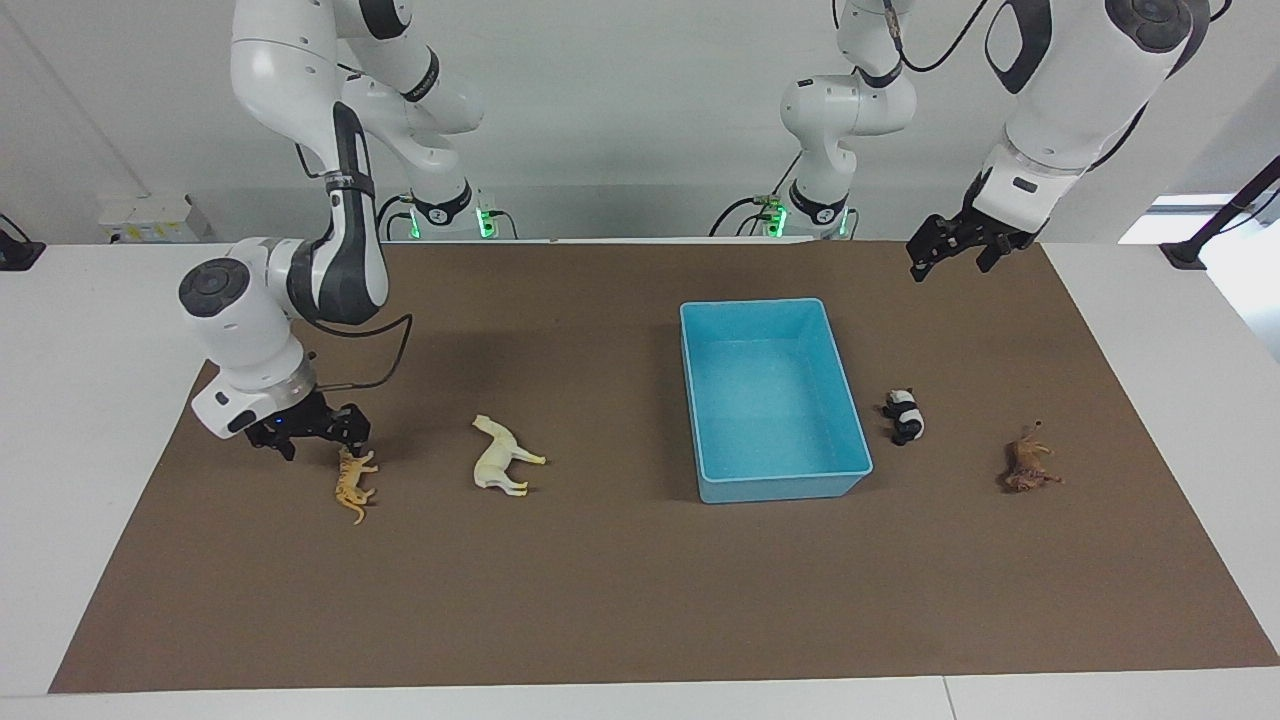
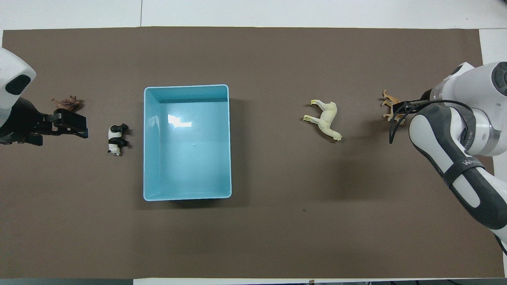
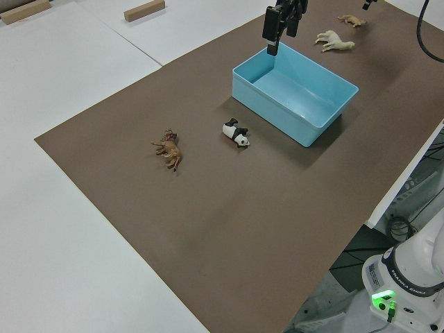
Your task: Put all toys into storage box
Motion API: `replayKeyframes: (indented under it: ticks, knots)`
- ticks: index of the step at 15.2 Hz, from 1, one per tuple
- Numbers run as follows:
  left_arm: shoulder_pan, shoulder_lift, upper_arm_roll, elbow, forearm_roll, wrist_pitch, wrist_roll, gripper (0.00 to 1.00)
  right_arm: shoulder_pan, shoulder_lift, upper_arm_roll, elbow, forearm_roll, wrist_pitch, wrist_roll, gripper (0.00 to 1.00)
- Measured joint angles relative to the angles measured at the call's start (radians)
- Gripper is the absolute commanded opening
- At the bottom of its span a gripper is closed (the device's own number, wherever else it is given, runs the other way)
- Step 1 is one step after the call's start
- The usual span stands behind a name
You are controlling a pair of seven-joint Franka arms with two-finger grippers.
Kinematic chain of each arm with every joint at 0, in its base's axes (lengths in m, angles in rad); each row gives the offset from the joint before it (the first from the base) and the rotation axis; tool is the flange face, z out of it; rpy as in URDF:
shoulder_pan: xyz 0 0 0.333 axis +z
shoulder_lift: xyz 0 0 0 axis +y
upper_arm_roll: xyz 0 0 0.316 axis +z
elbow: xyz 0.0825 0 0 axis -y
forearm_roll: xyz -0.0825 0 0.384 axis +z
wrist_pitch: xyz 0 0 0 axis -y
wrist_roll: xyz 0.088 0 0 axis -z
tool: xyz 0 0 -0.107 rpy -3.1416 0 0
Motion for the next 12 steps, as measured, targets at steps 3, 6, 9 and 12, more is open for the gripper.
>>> replayKeyframes:
  ticks: [3, 6, 9, 12]
  knots:
    - [0.001, 0.000, 0.001, -0.003, 0.000, 0.030, -0.023, 1.00, 0.001, 0.020, 0.002, 0.001, 0.000, 0.023, 0.000, 1.00]
    - [0.002, -0.011, 0.004, -0.068, 0.000, 0.151, -0.027, 1.00, 0.014, 0.024, 0.004, 0.001, 0.000, 0.044, -0.001, 1.00]
    - [0.037, -0.023, 0.007, -0.175, 0.001, 0.318, 0.072, 1.00, 0.025, 0.052, 0.004, 0.000, 0.000, 0.090, -0.001, 1.00]
    - [0.074, 0.001, 0.013, -0.253, 0.001, 0.432, 0.184, 1.00, 0.025, 0.075, 0.003, 0.000, 0.000, 0.106, -0.006, 1.00]
